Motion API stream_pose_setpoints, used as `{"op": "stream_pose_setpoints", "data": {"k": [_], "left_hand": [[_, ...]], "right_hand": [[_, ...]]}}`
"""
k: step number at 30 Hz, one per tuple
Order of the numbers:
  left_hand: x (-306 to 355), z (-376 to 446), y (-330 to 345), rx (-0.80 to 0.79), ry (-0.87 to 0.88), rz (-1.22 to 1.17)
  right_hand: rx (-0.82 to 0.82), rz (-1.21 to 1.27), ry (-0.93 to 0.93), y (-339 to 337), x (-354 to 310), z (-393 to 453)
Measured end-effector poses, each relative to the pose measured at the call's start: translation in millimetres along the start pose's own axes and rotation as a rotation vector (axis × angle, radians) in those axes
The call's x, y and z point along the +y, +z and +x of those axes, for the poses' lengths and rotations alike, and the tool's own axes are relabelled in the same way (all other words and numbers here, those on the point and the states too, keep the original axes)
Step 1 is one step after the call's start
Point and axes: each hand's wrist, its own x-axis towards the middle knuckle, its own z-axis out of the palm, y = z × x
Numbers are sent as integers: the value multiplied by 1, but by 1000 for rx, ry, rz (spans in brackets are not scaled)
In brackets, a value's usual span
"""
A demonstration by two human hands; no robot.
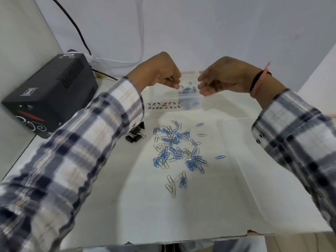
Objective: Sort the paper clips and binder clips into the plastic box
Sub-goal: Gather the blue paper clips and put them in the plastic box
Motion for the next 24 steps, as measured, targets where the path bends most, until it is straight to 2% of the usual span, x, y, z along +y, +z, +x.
{"op": "stream_pose_setpoints", "data": {"k": [3, 6, 8, 9, 11, 14, 16, 20, 24], "left_hand": [[-16, -35, -3, -70, 7, 171], [-45, -59, 11, -190, -41, 583], [-66, -72, 24, -147, -8, 860], [-74, -79, 30, -131, 24, 926], [-86, -90, 41, -122, 59, 909], [-94, -103, 44, -123, 38, 623], [-95, -107, 37, -93, 52, 501], [-99, -100, 20, -9, 165, 654], [-107, -92, 33, -136, 149, 816]], "right_hand": [[-82, -316, 21, 10, 26, -21], [-119, -709, 39, 36, 52, -29], [-52, -920, -49, 55, 66, -31], [-42, -969, -87, 63, 71, -34], [-96, -1039, -168, 76, 79, -38], [-221, -1033, -276, 86, 75, -54], [-255, -981, -277, 84, 67, -63], [-145, -1001, -287, 81, 62, -48], [-209, -1136, -214, 102, 66, -37]]}}
